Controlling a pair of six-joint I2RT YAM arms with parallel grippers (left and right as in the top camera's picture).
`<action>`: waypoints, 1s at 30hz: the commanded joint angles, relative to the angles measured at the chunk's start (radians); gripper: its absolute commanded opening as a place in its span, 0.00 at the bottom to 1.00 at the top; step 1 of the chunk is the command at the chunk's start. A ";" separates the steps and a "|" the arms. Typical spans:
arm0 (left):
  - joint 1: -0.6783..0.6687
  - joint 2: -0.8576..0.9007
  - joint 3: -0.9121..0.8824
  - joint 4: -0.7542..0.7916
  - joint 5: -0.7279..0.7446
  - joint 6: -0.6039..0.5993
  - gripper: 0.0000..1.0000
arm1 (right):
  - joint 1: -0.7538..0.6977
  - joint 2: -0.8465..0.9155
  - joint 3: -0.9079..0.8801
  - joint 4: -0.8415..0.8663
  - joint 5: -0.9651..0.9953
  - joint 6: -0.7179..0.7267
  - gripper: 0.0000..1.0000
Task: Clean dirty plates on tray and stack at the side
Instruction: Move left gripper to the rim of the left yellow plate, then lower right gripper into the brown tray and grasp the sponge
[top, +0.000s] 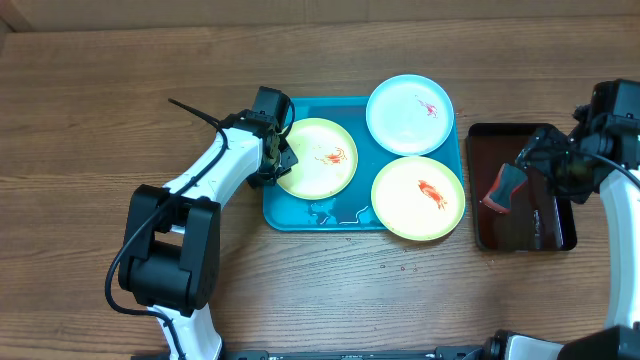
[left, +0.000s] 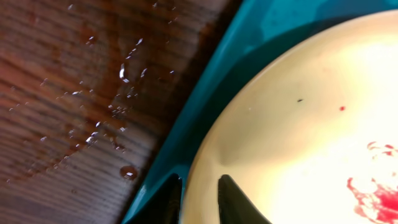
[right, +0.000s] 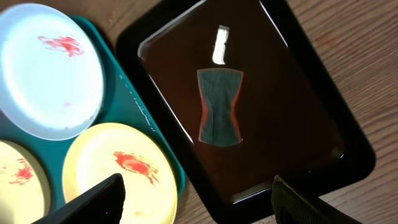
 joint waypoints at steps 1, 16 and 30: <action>-0.012 0.011 -0.031 0.019 -0.020 0.034 0.29 | -0.001 0.032 -0.010 0.006 0.005 -0.019 0.77; -0.013 0.064 -0.068 0.097 -0.009 0.034 0.08 | -0.001 0.036 -0.010 0.006 0.005 -0.025 0.76; -0.012 0.048 -0.030 0.034 -0.016 0.124 0.04 | -0.001 0.088 -0.106 0.102 0.013 0.027 0.63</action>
